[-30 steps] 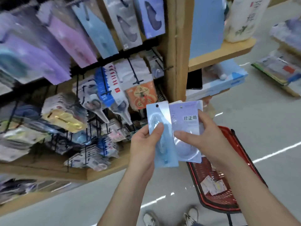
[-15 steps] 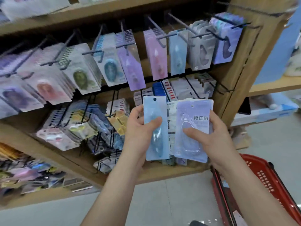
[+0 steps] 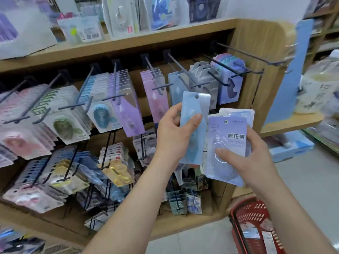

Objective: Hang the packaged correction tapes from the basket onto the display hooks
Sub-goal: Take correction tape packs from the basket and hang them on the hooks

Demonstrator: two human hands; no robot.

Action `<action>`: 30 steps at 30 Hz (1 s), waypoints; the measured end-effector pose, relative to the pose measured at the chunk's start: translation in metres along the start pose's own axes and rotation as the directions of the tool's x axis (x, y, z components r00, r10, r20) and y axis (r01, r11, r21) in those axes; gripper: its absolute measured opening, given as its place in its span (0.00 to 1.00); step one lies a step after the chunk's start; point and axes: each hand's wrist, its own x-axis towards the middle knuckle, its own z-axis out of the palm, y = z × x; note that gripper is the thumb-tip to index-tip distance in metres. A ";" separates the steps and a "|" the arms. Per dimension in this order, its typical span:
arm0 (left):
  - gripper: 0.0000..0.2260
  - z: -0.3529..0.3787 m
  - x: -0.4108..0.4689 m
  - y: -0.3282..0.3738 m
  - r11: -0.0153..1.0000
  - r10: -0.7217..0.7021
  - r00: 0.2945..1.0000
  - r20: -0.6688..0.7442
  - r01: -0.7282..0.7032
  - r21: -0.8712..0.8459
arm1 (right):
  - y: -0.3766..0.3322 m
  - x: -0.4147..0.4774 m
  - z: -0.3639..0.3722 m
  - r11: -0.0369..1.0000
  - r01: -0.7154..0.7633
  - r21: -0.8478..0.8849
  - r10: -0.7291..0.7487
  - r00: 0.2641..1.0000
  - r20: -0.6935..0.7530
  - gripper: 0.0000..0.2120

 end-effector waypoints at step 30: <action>0.10 0.012 0.023 -0.014 0.991 0.104 0.986 -0.129 -0.093 0.092 | 0.013 0.037 -0.028 0.995 -0.008 0.100 0.000 0.996 0.085 0.24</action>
